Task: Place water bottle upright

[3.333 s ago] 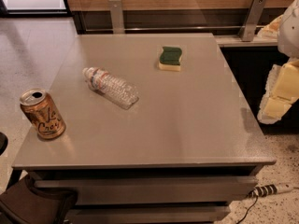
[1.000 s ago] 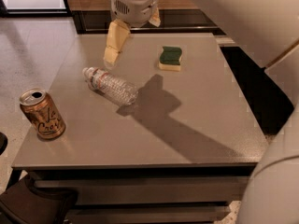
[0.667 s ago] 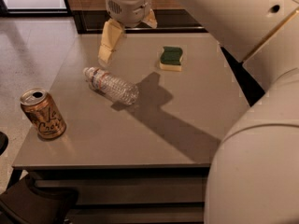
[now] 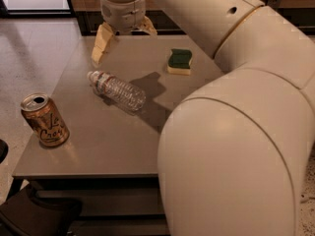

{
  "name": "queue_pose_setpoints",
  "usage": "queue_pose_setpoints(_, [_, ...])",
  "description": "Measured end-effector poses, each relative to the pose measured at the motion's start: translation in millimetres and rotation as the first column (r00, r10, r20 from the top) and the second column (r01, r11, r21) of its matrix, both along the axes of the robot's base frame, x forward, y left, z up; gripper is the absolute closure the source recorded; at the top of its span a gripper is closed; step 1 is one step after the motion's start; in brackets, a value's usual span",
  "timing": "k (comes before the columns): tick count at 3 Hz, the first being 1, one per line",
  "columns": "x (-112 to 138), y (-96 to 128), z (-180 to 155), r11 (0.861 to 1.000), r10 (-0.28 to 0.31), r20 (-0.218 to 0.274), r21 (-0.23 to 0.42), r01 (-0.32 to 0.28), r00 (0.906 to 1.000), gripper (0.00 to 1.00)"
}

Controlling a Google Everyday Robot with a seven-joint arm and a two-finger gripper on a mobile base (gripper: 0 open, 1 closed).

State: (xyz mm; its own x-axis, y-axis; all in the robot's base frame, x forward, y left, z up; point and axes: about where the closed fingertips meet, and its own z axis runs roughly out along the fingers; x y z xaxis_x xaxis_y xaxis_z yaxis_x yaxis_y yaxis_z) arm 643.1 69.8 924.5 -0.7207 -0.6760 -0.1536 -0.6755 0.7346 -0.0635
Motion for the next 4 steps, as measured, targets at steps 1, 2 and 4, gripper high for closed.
queue_pose_setpoints(1, [-5, 13, -9, 1.0, -0.012, -0.04, 0.012, 0.013, 0.9991, 0.0])
queue_pose_setpoints(2, [-23, 20, -9, 1.0, 0.005, -0.067, 0.017, -0.004, 0.9978, 0.0])
queue_pose_setpoints(4, [-50, 22, -23, 0.997, 0.083, -0.107, 0.015, -0.082, 0.9908, 0.0])
